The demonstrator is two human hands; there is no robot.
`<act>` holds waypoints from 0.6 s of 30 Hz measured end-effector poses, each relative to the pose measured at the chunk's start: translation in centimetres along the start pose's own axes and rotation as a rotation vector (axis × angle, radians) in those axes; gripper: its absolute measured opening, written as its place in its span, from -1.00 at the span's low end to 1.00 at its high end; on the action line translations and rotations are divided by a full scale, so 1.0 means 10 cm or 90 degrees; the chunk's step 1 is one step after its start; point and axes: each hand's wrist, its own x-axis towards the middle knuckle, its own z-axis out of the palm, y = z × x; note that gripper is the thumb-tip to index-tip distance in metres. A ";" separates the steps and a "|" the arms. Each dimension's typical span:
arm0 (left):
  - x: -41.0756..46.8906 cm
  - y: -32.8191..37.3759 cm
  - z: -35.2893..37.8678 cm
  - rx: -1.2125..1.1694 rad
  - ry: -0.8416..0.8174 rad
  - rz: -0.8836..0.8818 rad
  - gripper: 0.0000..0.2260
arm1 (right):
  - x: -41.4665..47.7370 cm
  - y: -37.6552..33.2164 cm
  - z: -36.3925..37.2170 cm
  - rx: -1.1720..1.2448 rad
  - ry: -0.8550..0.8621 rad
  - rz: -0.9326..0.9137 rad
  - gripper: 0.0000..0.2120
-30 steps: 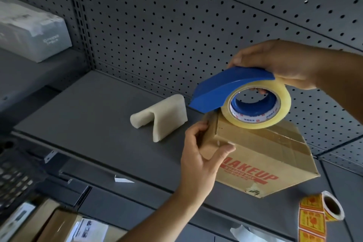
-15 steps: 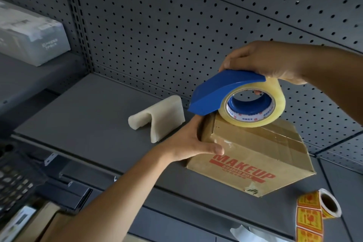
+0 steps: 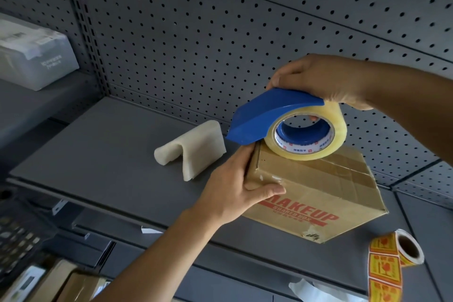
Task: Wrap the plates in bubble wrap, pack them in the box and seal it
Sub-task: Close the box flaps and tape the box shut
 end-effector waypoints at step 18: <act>0.47 -0.02 -0.34 -0.067 -0.304 -0.052 -0.23 | 0.00 0.06 -0.01 0.033 -0.007 0.031 -0.76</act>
